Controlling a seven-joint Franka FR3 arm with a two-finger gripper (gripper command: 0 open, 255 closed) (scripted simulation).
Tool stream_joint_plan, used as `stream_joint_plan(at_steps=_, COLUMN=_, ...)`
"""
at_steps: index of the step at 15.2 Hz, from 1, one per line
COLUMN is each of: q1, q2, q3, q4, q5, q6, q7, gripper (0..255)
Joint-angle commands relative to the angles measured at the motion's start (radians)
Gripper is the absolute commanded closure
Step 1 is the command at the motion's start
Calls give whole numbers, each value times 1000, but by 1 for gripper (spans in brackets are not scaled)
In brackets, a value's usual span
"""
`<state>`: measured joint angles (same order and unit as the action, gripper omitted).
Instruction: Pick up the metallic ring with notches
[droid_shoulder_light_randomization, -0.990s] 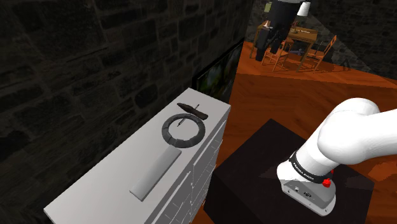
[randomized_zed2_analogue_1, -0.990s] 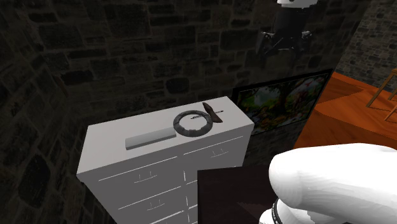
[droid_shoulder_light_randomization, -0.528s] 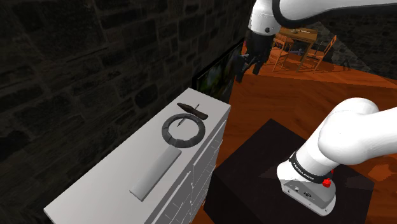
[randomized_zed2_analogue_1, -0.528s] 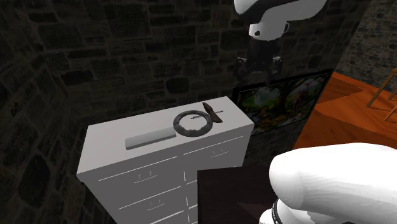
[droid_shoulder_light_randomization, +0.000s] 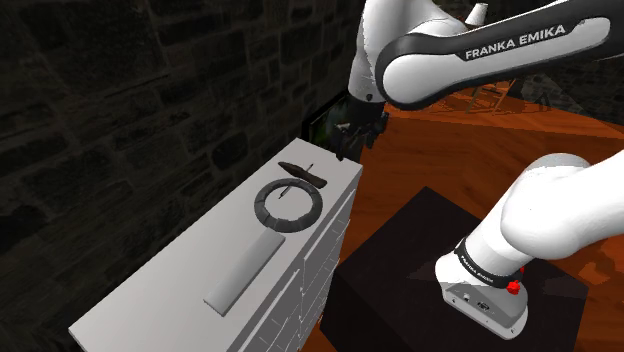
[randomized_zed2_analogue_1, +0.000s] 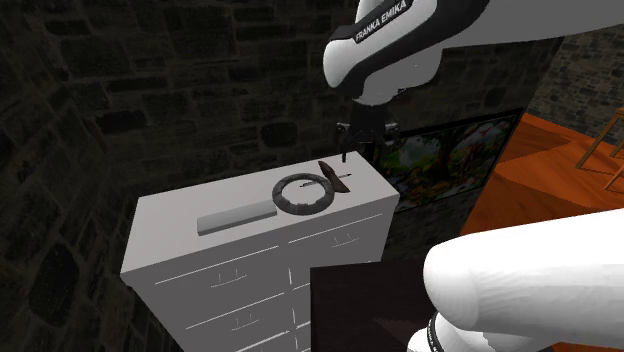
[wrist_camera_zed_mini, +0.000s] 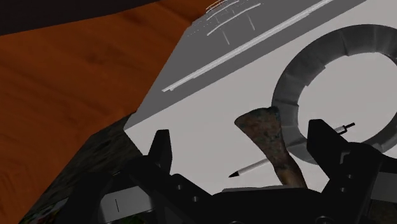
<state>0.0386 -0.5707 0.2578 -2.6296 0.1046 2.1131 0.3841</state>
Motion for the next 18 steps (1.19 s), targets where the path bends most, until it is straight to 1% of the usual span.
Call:
stream_joint_plan(at_steps=1, q1=-3, q2=59, q3=36, q4=-9, q5=3, q6=75, q7=52, gripper=0)
stream_joint_plan(at_steps=4, q1=-15, q2=170, q3=94, q4=-2, q5=-9, q6=183, q7=140, gripper=0)
stream_joint_plan(at_steps=6, q1=-29, q2=251, q3=135, q4=12, q5=-33, q6=252, q7=206, gripper=0)
stream_joint_plan(at_steps=8, q1=-48, q2=338, q3=174, q4=32, q5=-74, q6=316, q7=281, gripper=0)
stream_joint_plan(at_steps=10, q1=-70, q2=430, q3=209, q4=60, q5=-136, q6=374, q7=370, gripper=0)
stream_joint_plan(at_steps=15, q1=-80, q2=492, q3=217, q4=50, q5=-189, q6=439, q7=416, gripper=0)
stream_joint_plan(at_steps=17, q1=-85, q2=521, q3=219, q4=45, q5=-217, q6=469, q7=438, gripper=0)
stream_joint_plan(at_steps=18, q1=-89, q2=544, q3=219, q4=43, q5=-242, q6=491, q7=457, gripper=0)
